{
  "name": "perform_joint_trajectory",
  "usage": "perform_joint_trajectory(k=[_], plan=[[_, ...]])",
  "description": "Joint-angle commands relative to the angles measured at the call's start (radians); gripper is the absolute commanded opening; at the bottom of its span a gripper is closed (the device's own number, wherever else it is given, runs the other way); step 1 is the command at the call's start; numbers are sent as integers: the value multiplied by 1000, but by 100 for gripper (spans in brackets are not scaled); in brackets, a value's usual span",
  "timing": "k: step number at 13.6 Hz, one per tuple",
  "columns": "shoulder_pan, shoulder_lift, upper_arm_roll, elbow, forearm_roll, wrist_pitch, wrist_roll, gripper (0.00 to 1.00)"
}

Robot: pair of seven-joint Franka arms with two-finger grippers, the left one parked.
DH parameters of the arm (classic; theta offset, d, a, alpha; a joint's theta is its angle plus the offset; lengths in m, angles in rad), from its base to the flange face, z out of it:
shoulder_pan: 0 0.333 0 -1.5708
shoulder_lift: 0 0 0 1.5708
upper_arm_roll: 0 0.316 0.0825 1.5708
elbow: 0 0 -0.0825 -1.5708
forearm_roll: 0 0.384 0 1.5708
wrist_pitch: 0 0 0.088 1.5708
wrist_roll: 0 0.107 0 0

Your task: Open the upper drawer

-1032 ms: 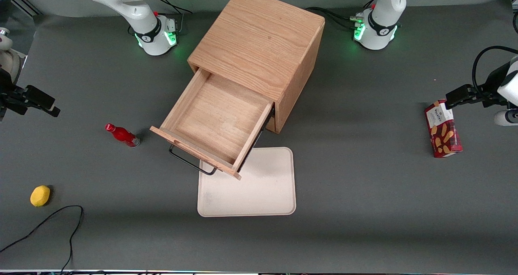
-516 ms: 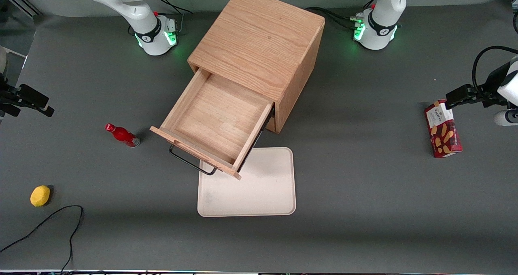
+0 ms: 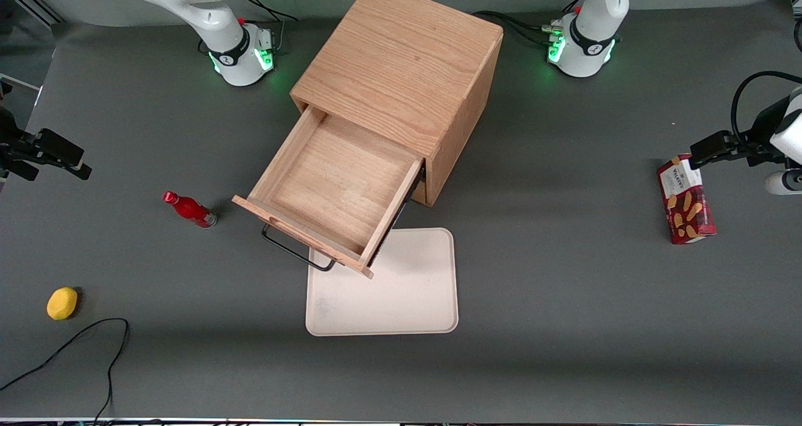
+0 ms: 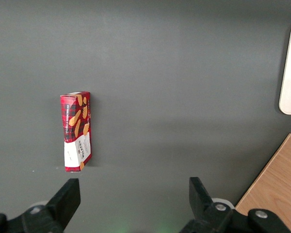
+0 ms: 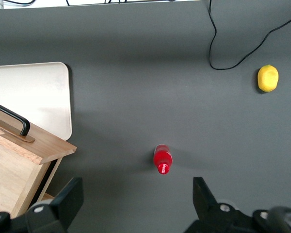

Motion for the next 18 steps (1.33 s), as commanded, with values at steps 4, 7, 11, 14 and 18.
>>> perform_joint_trajectory(k=[4, 7, 11, 14, 18], plan=[[11, -14, -13, -5, -23, -58, -43, 100], [9, -16, -12, -7, -29, -59, -94, 100], [9, -11, -10, -5, -41, -59, -85, 100], [9, -6, -9, -2, -58, -58, -85, 100], [-7, -3, 7, 0, -58, -58, -84, 100]])
